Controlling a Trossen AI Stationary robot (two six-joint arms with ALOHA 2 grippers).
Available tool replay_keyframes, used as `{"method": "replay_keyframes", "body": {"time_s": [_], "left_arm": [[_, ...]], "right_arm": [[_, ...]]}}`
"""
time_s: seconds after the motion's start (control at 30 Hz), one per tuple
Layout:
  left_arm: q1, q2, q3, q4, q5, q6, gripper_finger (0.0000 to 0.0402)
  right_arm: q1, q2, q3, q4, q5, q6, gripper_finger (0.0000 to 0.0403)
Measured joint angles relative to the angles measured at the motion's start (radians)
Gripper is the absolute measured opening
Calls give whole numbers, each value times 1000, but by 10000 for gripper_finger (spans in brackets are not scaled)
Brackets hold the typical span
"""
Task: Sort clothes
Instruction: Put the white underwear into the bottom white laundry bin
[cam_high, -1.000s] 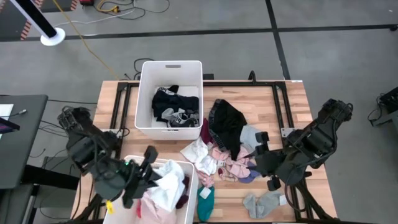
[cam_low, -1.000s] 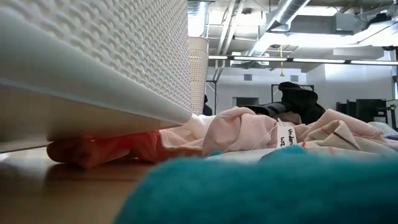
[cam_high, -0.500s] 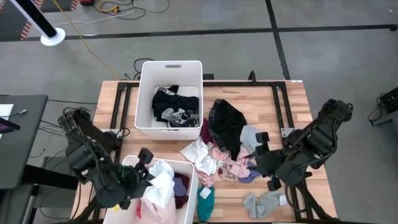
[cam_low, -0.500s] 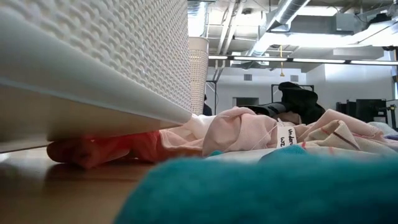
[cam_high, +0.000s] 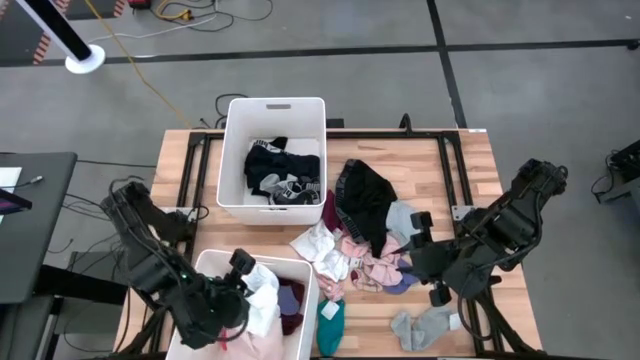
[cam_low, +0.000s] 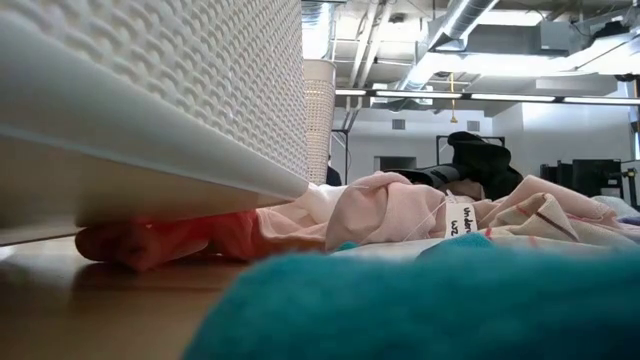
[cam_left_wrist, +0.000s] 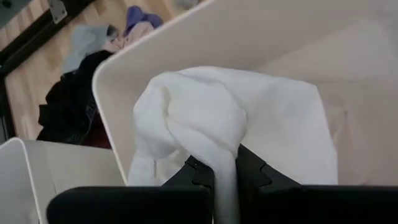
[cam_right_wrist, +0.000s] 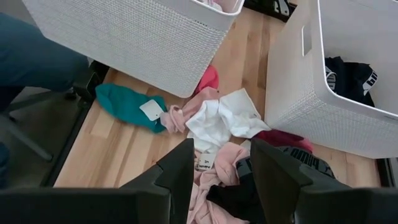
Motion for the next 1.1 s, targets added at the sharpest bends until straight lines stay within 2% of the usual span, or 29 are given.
{"method": "replay_keyframes", "body": {"time_s": [0.27, 0.97, 1.1], "left_arm": [[13, 1, -91, 57, 8, -17, 12], [24, 0, -101, 96, 15, -31, 12], [33, -2, -161, 105, 114, -53, 12]], "right_arm": [[0, 0, 0, -1, 0, -2, 170], [0, 0, 0, -1, 0, -1, 170], [0, 0, 0, -1, 0, 0, 170]]}}
